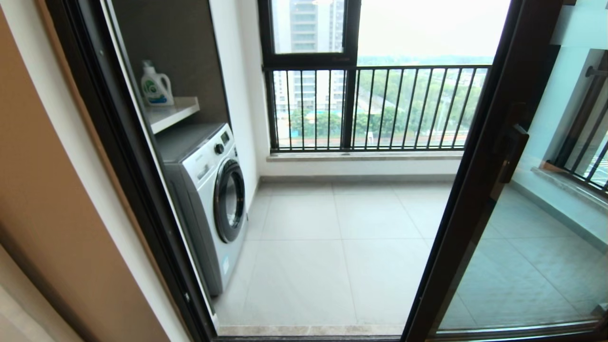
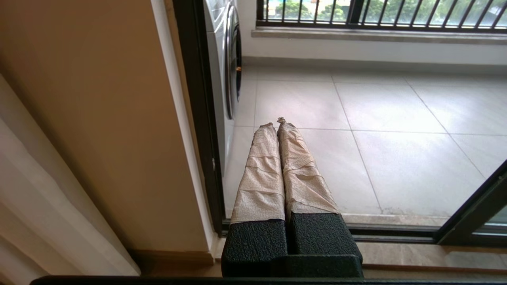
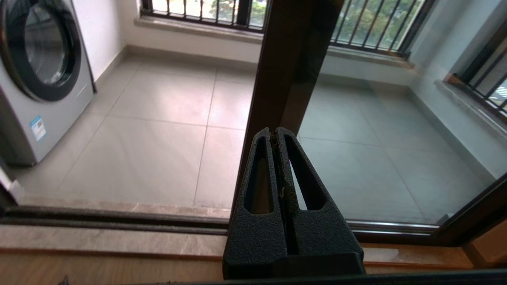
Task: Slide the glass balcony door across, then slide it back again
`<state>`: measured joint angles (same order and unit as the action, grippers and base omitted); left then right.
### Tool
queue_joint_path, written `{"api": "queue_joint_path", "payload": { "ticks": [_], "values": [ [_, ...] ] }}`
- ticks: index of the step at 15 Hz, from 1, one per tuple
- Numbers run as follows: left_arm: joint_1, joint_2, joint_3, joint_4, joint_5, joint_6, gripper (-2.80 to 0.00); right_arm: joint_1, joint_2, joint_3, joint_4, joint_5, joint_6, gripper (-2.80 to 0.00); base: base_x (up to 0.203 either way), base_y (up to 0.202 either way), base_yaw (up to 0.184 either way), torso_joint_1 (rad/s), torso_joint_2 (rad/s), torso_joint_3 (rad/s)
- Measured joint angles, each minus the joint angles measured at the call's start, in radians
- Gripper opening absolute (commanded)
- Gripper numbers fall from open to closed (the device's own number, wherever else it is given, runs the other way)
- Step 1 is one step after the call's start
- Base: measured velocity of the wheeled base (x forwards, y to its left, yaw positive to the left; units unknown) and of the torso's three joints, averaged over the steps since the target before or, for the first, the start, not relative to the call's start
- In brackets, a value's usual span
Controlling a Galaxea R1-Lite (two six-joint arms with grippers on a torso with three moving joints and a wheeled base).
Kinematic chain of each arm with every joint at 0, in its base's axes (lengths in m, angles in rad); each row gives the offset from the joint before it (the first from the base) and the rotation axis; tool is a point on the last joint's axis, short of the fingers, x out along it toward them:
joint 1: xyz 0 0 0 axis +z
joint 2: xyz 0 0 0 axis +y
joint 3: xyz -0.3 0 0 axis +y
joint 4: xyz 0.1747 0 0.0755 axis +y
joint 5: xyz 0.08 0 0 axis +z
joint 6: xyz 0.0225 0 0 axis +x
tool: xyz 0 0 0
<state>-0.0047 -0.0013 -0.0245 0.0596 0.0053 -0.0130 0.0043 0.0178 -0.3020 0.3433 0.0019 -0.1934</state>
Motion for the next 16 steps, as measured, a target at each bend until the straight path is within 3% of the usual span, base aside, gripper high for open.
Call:
{"api": "queue_joint_path", "payload": {
  "ticks": [3, 5, 7, 11, 13, 16],
  "values": [
    [0.0, 0.0, 0.0, 0.0, 0.0, 0.0, -2.8, -0.001, -0.016, 0.176, -0.122, 0.065, 0.001, -2.8, 0.0, 0.0, 0.0, 0.0, 0.0, 0.0],
    [0.0, 0.0, 0.0, 0.0, 0.0, 0.0, -2.8, -0.001, -0.018, 0.209, -0.14, 0.084, 0.013, -2.8, 0.0, 0.0, 0.0, 0.0, 0.0, 0.0],
    [0.0, 0.0, 0.0, 0.0, 0.0, -0.001, -2.8, -0.001, -0.018, 0.228, -0.167, 0.064, 0.056, -2.8, 0.0, 0.0, 0.0, 0.0, 0.0, 0.0],
    [0.0, 0.0, 0.0, 0.0, 0.0, 0.0, -2.8, -0.001, -0.019, 0.294, -0.359, 0.027, 0.11, -2.8, 0.0, 0.0, 0.0, 0.0, 0.0, 0.0],
    [0.0, 0.0, 0.0, 0.0, 0.0, 0.0, -2.8, -0.001, -0.019, 0.3, -0.357, 0.021, 0.15, -2.8, 0.0, 0.0, 0.0, 0.0, 0.0, 0.0],
    [0.0, 0.0, 0.0, 0.0, 0.0, 0.0, -2.8, 0.0, -0.019, 0.302, -0.359, 0.023, 0.138, -2.8, 0.0, 0.0, 0.0, 0.0, 0.0, 0.0]
  ]
}}
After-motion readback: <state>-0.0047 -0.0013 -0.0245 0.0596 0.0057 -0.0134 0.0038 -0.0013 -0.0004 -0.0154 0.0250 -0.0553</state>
